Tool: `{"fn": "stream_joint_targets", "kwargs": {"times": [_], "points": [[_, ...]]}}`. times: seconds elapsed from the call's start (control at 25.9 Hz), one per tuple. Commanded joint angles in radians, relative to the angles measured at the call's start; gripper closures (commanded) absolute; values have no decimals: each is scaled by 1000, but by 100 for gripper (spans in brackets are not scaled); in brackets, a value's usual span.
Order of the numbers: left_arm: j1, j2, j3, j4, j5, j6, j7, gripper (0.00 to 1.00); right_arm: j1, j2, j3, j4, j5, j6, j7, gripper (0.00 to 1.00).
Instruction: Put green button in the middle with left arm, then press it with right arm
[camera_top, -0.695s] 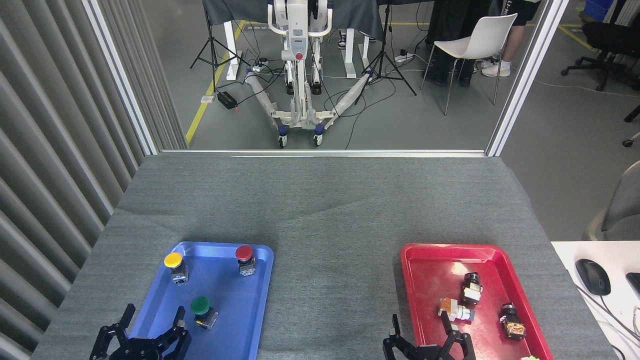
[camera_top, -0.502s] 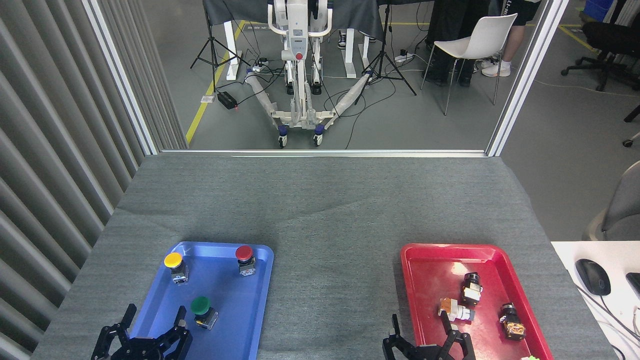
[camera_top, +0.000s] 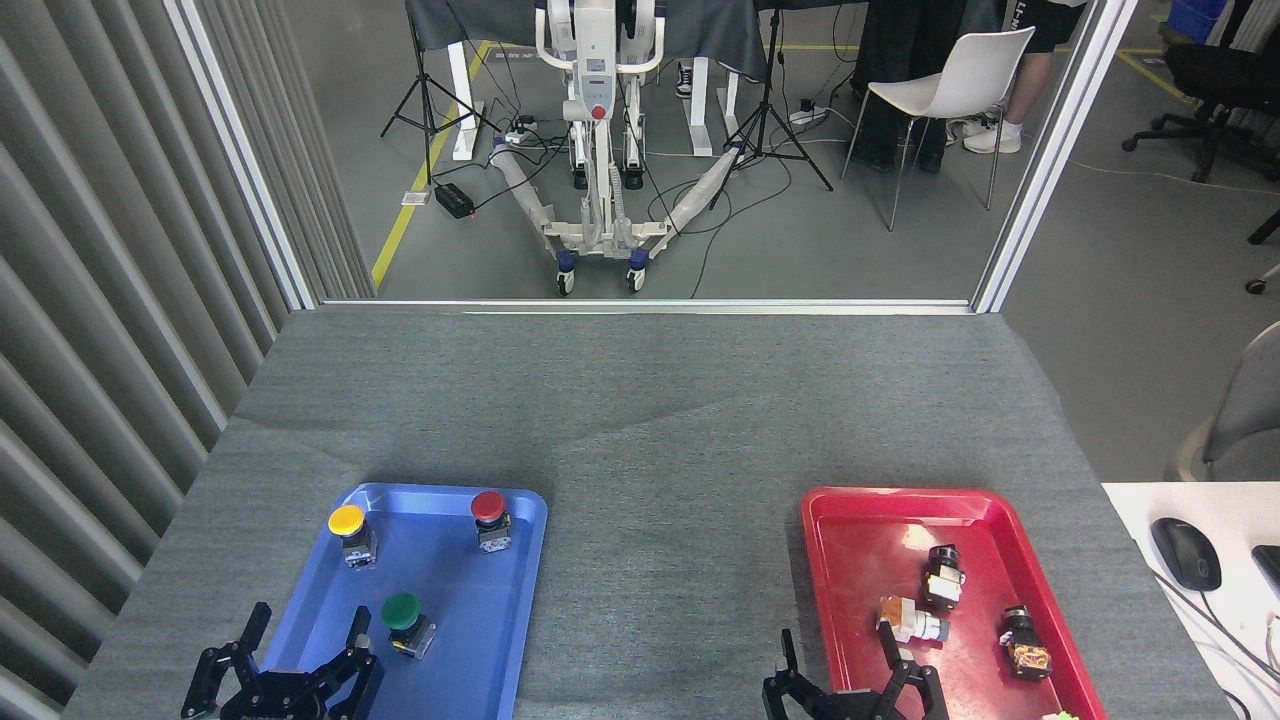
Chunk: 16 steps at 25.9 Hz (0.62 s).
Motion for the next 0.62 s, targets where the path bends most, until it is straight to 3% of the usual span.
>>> {"fn": "stream_joint_targets", "kwargs": {"times": [0.0,0.58], "points": [[-6,0,0,3,1,-2,0,0,0,0,0,1,0,5,2,0],[-9,1,-2,21,1,-5,-8,0,0,0,0,3,0,5,2,0]]}}
